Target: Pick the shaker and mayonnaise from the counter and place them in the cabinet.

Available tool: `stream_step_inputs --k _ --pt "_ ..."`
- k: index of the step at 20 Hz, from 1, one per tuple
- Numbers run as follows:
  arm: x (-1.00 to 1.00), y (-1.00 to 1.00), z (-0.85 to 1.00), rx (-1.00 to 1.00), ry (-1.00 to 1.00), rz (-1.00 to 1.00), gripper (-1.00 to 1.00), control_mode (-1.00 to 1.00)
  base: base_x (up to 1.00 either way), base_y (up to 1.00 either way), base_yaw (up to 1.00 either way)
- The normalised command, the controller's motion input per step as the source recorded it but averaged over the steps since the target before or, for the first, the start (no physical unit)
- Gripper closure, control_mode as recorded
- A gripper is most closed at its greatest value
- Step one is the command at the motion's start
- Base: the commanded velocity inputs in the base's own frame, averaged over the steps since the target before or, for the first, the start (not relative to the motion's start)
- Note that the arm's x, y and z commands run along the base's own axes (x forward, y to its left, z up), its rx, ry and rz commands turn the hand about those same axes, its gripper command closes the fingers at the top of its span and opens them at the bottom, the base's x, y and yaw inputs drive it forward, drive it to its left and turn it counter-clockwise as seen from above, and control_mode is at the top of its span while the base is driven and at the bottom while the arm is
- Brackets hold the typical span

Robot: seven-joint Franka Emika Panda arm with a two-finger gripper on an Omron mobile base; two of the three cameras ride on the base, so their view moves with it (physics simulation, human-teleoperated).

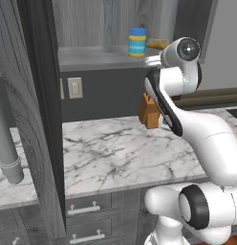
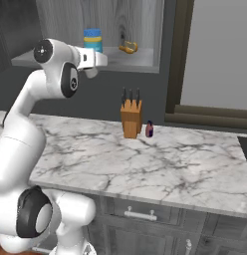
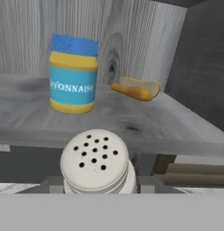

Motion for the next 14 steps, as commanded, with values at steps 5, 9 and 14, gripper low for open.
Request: stream_step_inputs --k 5,9,14 --pt "0.27 -0.14 0.27 0.0 -0.03 0.0 1.0 -1.0 0.0 0.0 0.0" --pt "0.24 -0.15 0.2 0.0 -0.02 0.0 1.0 -1.0 0.0 0.0 0.0" --pt "0.2 -0.11 0.06 0.0 -0.01 0.0 1.0 -1.0 0.0 0.0 0.0"
